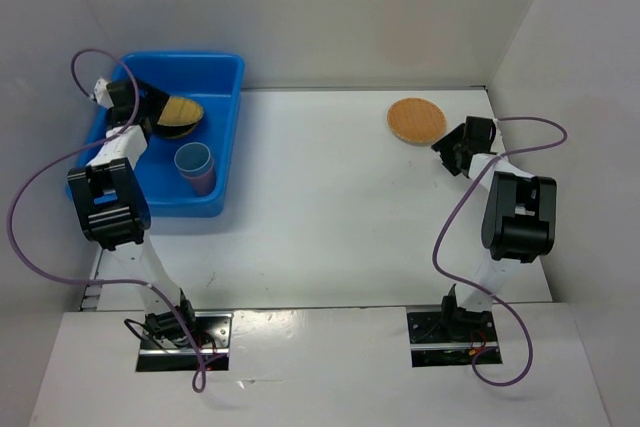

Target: Place the mixed dishes into the plastic bin

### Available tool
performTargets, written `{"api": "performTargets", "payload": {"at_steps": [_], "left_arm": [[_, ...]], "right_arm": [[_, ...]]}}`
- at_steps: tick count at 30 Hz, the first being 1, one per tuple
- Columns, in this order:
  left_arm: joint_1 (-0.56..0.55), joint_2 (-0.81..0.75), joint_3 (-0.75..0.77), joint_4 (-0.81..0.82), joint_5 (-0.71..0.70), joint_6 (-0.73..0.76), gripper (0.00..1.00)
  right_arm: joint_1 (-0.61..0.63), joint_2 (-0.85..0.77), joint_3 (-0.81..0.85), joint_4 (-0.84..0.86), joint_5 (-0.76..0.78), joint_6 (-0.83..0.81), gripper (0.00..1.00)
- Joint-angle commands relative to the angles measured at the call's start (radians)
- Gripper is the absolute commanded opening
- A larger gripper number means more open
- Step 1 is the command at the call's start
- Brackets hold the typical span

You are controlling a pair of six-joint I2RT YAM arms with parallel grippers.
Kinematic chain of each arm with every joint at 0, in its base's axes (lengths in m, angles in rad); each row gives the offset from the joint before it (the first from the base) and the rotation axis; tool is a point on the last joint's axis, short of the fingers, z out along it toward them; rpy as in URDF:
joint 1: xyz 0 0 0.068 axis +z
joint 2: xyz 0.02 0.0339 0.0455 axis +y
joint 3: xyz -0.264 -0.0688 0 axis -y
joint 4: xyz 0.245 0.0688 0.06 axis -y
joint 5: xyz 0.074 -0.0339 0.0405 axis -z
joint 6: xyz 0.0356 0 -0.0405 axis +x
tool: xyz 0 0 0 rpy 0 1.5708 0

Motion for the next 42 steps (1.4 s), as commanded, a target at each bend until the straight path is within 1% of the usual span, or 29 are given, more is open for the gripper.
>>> {"api": "performTargets", "payload": {"at_steps": [1, 4, 5, 6, 7, 9, 11, 12, 17, 20, 21, 24, 25, 27, 32, 34, 37, 40, 42], "left_arm": [[-0.020, -0.077, 0.095, -0.079, -0.093, 0.188, 1.00], [-0.020, -0.037, 0.202, -0.220, -0.125, 0.216, 1.00], [-0.020, -0.037, 0.194, -0.220, -0.145, 0.216, 1.00], [-0.020, -0.052, 0.171, -0.211, -0.156, 0.216, 1.00], [-0.020, -0.091, 0.104, -0.165, -0.167, 0.197, 1.00], [-0.020, -0.162, 0.037, -0.112, -0.237, 0.171, 1.00], [-0.020, -0.202, -0.026, -0.075, -0.248, 0.160, 1.00], [-0.020, -0.230, -0.026, -0.065, -0.248, 0.170, 1.00], [-0.020, -0.319, -0.017, -0.047, -0.135, 0.217, 1.00], [-0.020, -0.395, -0.030, 0.016, -0.023, 0.242, 1.00], [-0.020, -0.415, -0.040, 0.033, 0.041, 0.242, 1.00], [-0.020, -0.495, -0.063, 0.083, 0.134, 0.251, 1.00], [-0.020, -0.526, -0.072, 0.096, 0.152, 0.251, 1.00], [-0.020, -0.547, -0.072, 0.096, 0.197, 0.251, 1.00], [-0.030, -0.596, -0.083, 0.096, 0.232, 0.260, 1.00], [-0.030, -0.619, -0.092, 0.108, 0.252, 0.251, 1.00], [-0.030, -0.619, -0.101, 0.119, 0.280, 0.251, 1.00], [-0.039, -0.629, -0.101, 0.119, 0.301, 0.251, 1.00], [-0.048, -0.629, -0.101, 0.128, 0.312, 0.242, 1.00]], "right_arm": [[-0.015, 0.007, 0.035, -0.007, 0.024, -0.017, 0.63], [-0.015, 0.018, 0.035, 0.005, -0.008, -0.017, 0.63], [-0.015, 0.027, 0.035, 0.005, -0.017, -0.017, 0.63], [-0.015, 0.027, 0.035, 0.005, -0.017, -0.017, 0.63], [-0.015, 0.027, 0.035, 0.005, -0.017, -0.017, 0.63], [-0.015, 0.027, 0.035, 0.005, -0.017, -0.017, 0.63], [-0.015, 0.027, 0.035, 0.005, -0.017, -0.017, 0.63], [-0.015, 0.027, 0.035, 0.005, -0.017, -0.017, 0.63], [-0.015, 0.063, 0.044, 0.005, -0.037, -0.017, 0.63], [-0.026, 0.073, 0.044, 0.005, -0.037, -0.017, 0.63], [-0.026, 0.073, 0.033, 0.017, -0.046, -0.017, 0.63], [-0.051, 0.082, -0.011, 0.111, -0.095, -0.017, 0.63], [-0.060, 0.082, -0.011, 0.157, -0.123, -0.006, 0.63], [-0.060, 0.108, -0.001, 0.185, -0.134, 0.005, 0.63], [-0.060, 0.166, 0.042, 0.280, -0.221, 0.031, 0.63], [-0.060, 0.205, 0.061, 0.293, -0.243, 0.040, 0.63], [-0.060, 0.258, 0.101, 0.329, -0.275, 0.063, 0.63], [-0.060, 0.292, 0.121, 0.372, -0.266, 0.092, 0.63], [-0.060, 0.313, 0.141, 0.361, -0.257, 0.121, 0.63]]}}
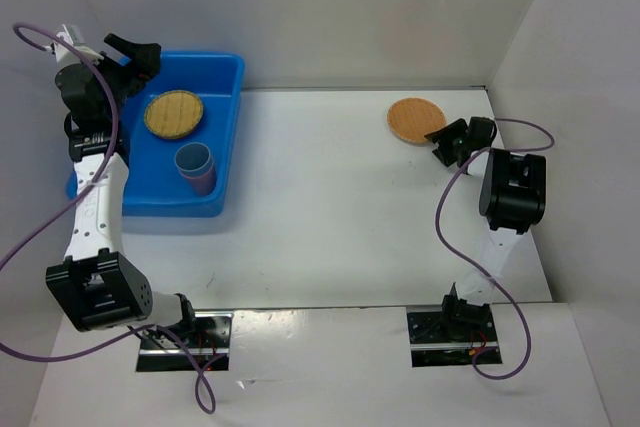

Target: Place the mixed dishes into the plastic bin

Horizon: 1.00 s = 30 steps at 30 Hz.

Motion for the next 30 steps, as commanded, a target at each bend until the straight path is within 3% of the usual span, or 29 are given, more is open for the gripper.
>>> {"api": "performTargets", "payload": {"at_steps": [1, 7, 13, 18, 23, 28, 30], "left_arm": [[-0.013, -0.034, -0.002, 0.062, 0.049, 0.014, 1.00], [-0.032, -0.061, -0.011, 0.071, 0.067, 0.004, 1.00], [-0.113, -0.090, -0.030, 0.071, 0.099, 0.004, 1.00], [-0.144, -0.119, -0.080, 0.081, 0.128, 0.004, 1.00], [-0.177, -0.152, -0.114, 0.082, 0.139, 0.004, 1.00], [-0.206, -0.140, -0.111, 0.082, 0.251, 0.004, 1.00], [-0.226, -0.086, -0.073, 0.072, 0.380, 0.004, 1.00]], "right_arm": [[0.001, 0.057, 0.063, 0.061, 0.003, 0.046, 0.62], [0.001, 0.097, 0.072, 0.070, 0.035, 0.132, 0.57], [0.020, 0.142, 0.117, 0.025, 0.078, 0.158, 0.44], [0.030, 0.165, 0.170, -0.020, 0.096, 0.158, 0.30], [0.039, 0.174, 0.190, -0.020, 0.096, 0.158, 0.07], [0.039, 0.145, 0.190, -0.016, 0.006, 0.088, 0.03], [0.039, 0.136, 0.190, 0.007, -0.124, 0.057, 0.03]]}}
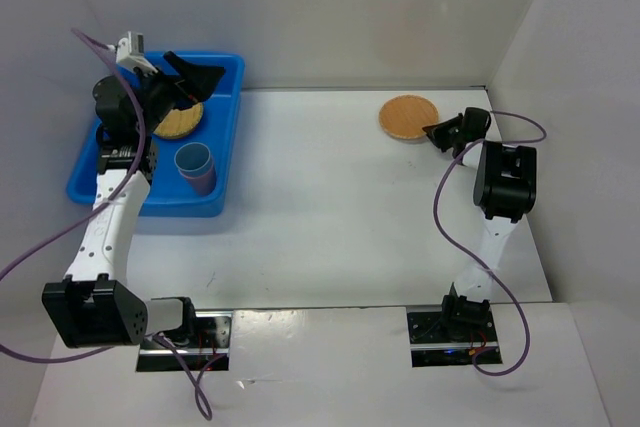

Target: Place the mixed dishes into the plastic bin

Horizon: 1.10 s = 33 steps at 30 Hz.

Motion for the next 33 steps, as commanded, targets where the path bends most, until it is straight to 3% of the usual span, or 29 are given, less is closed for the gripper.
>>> {"api": "performTargets", "payload": {"at_steps": [1, 5, 11, 19, 33], "left_arm": [[-0.025, 0.057, 0.067, 0.035, 0.217, 0.023, 1.00], [-0.102, 0.267, 0.168, -0.048, 0.461, 0.047, 1.00], [-0.220, 0.482, 0.232, -0.005, 0.520, 0.037, 1.00], [-0.286, 0.739, 0.315, 0.015, 0.541, 0.010, 1.00], [-0.306, 0.801, 0.340, 0.130, 0.586, -0.047, 1.00]], "right_arm": [[0.012, -0.028, -0.006, -0.003, -0.160, -0.104, 0.03], [0.038, -0.103, -0.018, -0.003, -0.308, -0.150, 0.03], [0.115, -0.258, -0.067, -0.037, -0.383, -0.220, 0.03], [0.198, -0.448, -0.077, -0.089, -0.447, -0.240, 0.03], [0.287, -0.516, -0.067, -0.141, -0.466, -0.279, 0.03]]}}
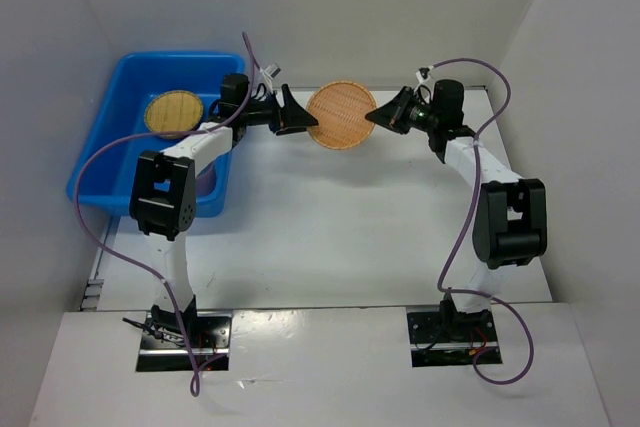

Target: Place the mixed dishes into the plastic bin

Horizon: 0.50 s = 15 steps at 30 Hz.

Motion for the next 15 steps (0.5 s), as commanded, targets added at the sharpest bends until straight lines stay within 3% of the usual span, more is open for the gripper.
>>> {"api": "performTargets", "payload": {"at_steps": [1, 4, 8, 9, 11, 15], "left_arm": [[-0.008, 0.009, 0.048, 0.092, 0.050, -0.014, 0.99], [-0.017, 0.031, 0.062, 0.092, 0.060, -0.014, 0.94], [-0.027, 0.058, 0.088, 0.083, 0.060, -0.014, 0.77], [-0.027, 0.058, 0.088, 0.083, 0.060, -0.014, 0.65], [-0.027, 0.058, 0.088, 0.074, 0.060, -0.014, 0.53], [-0.027, 0.058, 0.122, 0.006, 0.051, 0.022, 0.10]], "right_arm": [[0.024, -0.038, 0.015, 0.021, -0.040, -0.015, 0.03], [0.046, -0.038, 0.015, 0.031, -0.040, -0.015, 0.03], [0.070, -0.029, 0.048, -0.010, -0.039, -0.037, 0.03], [0.070, -0.029, 0.048, -0.019, -0.039, -0.049, 0.03], [0.070, -0.029, 0.058, -0.019, -0.039, -0.049, 0.04], [0.080, -0.020, 0.070, -0.019, -0.039, -0.049, 0.04]]}}
